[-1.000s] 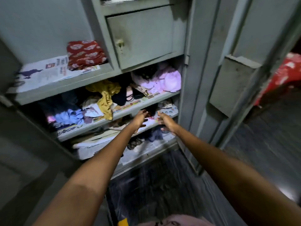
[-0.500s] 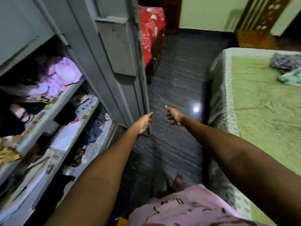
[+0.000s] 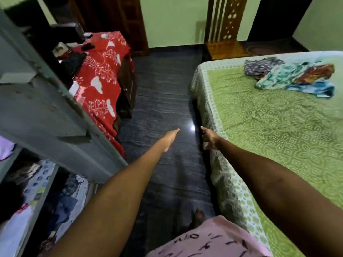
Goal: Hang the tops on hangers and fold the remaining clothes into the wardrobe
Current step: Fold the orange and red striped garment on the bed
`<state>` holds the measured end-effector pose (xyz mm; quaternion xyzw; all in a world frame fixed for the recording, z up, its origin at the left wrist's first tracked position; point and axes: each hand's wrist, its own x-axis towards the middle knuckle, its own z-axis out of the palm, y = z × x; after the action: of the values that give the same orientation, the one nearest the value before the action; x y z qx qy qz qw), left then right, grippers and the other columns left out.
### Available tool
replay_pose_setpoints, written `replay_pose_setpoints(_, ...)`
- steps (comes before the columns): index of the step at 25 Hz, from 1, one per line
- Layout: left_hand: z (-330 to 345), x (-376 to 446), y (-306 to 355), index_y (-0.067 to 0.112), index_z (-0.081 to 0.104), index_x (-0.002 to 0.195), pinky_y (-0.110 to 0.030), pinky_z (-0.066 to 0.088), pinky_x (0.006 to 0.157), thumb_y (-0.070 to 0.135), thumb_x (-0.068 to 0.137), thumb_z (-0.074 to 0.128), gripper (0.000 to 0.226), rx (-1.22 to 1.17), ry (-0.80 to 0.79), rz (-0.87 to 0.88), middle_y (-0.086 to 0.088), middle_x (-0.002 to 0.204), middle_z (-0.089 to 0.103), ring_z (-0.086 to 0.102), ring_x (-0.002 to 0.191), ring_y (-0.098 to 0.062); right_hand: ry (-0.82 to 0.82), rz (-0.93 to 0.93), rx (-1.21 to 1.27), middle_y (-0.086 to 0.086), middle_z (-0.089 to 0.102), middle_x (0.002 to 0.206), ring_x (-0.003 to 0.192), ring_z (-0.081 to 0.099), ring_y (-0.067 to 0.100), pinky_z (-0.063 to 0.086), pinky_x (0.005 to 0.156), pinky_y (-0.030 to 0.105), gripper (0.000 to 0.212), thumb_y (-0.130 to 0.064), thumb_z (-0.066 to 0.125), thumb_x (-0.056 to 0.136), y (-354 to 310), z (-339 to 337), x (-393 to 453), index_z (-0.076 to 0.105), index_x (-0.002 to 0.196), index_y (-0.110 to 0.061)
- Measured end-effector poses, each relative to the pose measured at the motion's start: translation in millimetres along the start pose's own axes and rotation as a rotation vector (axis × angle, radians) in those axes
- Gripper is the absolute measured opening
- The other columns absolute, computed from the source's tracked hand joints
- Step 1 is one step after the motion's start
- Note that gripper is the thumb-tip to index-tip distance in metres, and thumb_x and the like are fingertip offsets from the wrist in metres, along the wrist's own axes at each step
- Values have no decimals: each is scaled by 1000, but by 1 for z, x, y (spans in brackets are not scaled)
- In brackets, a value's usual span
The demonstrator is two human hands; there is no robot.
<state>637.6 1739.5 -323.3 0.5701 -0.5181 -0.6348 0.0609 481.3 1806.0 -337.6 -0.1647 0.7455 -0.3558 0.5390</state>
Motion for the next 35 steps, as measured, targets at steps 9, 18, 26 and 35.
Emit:
replay_pose_setpoints(9, 43, 127, 153, 11, 8, 151, -43, 23, 114, 41, 100, 37, 65, 138, 28, 47, -8, 158, 10, 19, 142, -30, 0, -75, 125, 6, 31, 150, 140, 25, 21, 23, 111, 45, 59, -49, 33, 97, -116, -106, 83, 28, 145, -14)
replay_pose_setpoints(18, 58, 301, 304, 10, 15, 149, -38, 28, 108, 36, 100, 38, 60, 299, -115, 127, -7, 155, 20, 27, 138, -27, 223, -47, 317, 10, 24, 154, 141, 22, 27, 23, 109, 48, 62, -49, 39, 96, -224, -177, 228, 27, 147, -15)
replay_pose_setpoints(26, 99, 435, 446, 14, 17, 150, -35, 30, 106, 32, 101, 38, 56, 550, -385, 211, -5, 155, 22, 28, 138, -27, 467, -35, 521, 9, 25, 153, 140, 25, 26, 26, 108, 39, 55, -39, 40, 98, -293, -241, 320, 29, 145, -10)
replay_pose_setpoints(35, 215, 542, 566, 11, 23, 148, -37, 32, 105, 33, 101, 40, 55, 604, -495, 265, -9, 153, 25, 30, 137, -29, 647, -118, 660, 9, 28, 151, 138, 27, 24, 26, 107, 33, 48, -31, 33, 102, -365, -350, 407, 30, 144, -6)
